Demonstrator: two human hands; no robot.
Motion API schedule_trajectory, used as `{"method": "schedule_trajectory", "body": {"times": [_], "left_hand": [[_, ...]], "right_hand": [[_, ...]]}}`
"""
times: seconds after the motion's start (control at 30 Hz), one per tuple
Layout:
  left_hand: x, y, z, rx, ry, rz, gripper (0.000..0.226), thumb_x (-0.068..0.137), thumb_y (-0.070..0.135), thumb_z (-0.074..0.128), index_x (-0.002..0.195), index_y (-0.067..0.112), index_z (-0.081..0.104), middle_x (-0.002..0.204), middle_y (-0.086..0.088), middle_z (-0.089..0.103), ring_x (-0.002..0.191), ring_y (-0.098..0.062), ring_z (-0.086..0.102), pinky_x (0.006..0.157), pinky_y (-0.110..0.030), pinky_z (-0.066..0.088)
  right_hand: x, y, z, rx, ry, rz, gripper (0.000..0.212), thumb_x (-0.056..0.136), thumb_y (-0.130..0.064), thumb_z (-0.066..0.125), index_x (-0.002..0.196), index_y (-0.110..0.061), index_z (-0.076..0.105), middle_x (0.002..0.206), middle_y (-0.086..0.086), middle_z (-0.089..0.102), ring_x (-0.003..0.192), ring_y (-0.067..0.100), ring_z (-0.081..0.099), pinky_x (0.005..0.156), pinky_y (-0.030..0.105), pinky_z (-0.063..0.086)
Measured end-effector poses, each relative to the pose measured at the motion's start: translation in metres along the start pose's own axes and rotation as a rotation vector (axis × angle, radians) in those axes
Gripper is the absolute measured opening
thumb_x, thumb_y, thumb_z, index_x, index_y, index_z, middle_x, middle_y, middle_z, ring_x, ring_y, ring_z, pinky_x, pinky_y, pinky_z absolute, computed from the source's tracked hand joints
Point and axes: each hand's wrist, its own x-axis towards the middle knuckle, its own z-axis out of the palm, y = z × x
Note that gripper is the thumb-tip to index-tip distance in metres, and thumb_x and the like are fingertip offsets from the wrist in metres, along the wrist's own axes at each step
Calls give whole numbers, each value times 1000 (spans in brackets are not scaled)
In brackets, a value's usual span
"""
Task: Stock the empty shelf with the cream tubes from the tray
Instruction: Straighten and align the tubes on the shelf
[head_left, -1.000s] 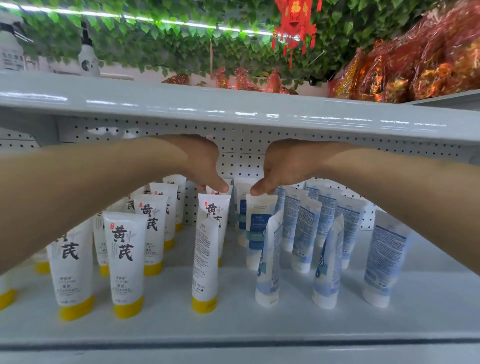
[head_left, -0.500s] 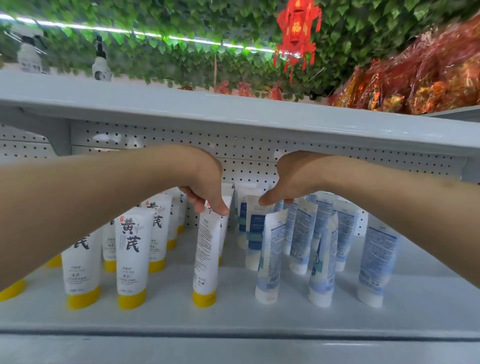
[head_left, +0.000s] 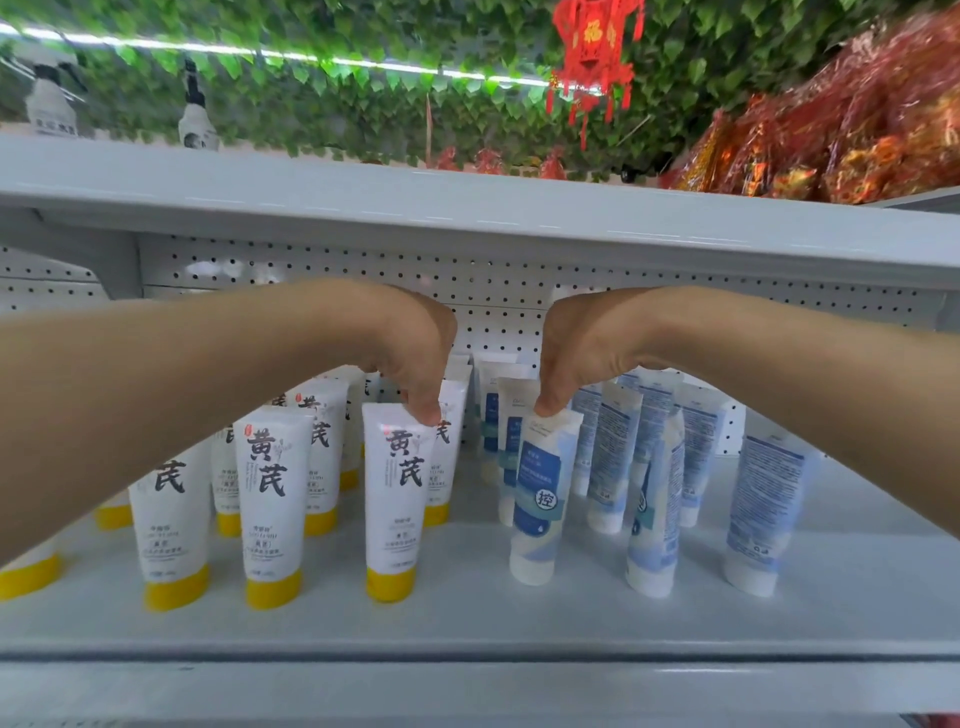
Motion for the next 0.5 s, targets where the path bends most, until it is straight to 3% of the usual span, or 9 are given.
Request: {"method": "schedule_trajectory", "body": {"times": [0.1,0.23,0.5], "left_hand": [[2,0,2,31,59,65,27,80,32,75,94,10,69,102,-4,70,98,-21,64,83,-32,54],[4,-1,2,-16,68,104,22,79,34,76,88,15,70,93,2,69,87,-16,63,64,-22,49],[9,2,2,-23,71,156,25,77,36,77,86,14,70,91,0,71,91,-17,65,76,-28,53]], "right_hand": [[-4,-1,-1,-24,9,-45,44,81,-38,76,116,-12,68,121,2,66,113,25,61,97,40,48],[-10,3,-1,24,28,-107,23,83,-37,75,101,-22,72,111,-6,65,107,17,58,86,30,43],[-11,3,-1,70,16,-129,23,82,-37,75,100,-23,73,108,-8,66,102,15,57,87,30,41]]}}
